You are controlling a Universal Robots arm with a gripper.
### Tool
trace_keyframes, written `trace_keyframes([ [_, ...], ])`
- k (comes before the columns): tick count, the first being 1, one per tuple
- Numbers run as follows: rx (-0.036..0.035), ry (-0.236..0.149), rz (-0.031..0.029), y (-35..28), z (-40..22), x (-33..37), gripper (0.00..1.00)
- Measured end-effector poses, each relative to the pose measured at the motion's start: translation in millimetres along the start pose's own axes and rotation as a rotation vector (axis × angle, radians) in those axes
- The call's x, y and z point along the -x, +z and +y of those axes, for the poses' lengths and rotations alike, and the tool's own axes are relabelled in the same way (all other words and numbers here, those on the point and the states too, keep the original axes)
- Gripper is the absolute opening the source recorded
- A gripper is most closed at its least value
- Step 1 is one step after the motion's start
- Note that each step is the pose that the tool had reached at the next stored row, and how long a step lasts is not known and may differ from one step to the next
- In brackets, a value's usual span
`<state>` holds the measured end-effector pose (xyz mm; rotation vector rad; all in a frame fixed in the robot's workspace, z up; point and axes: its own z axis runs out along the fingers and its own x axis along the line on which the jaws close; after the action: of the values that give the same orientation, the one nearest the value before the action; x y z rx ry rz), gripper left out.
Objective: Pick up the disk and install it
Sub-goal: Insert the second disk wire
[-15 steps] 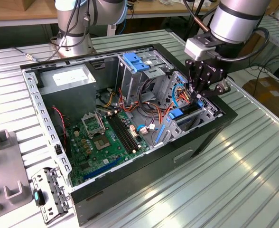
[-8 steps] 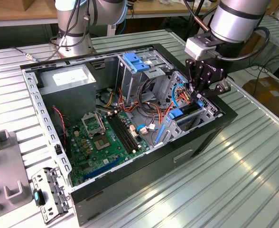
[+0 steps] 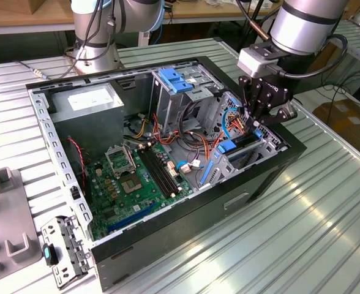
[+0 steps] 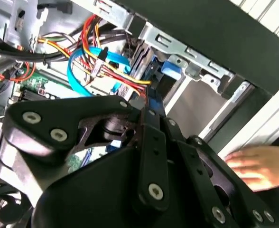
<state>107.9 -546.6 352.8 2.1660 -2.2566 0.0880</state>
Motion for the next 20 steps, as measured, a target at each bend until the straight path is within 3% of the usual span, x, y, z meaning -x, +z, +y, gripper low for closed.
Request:
trace_keyframes([
  [3, -0.0001, 0.000, -0.0001, -0.1, 3.9, -0.1, 0.11],
  [4, 0.0000, 0.000, -0.0004, -2.8, 5.7, -0.2, 0.11],
  [8, 0.0001, 0.000, -0.0045, -23.9, 5.1, -1.1, 0.11],
  [12, 0.0002, 0.000, -0.0061, -38.1, 4.6, -1.8, 0.11],
  [15, 0.0002, 0.000, -0.0061, -52.4, 4.2, -2.5, 0.11],
  [16, 0.0002, 0.000, -0.0061, -62.0, 3.9, -2.9, 0.11],
  [17, 0.0002, 0.000, -0.0060, -67.0, 3.7, -3.2, 0.11],
  [20, 0.0002, 0.000, -0.0061, -74.1, 3.5, -3.6, 0.11],
])
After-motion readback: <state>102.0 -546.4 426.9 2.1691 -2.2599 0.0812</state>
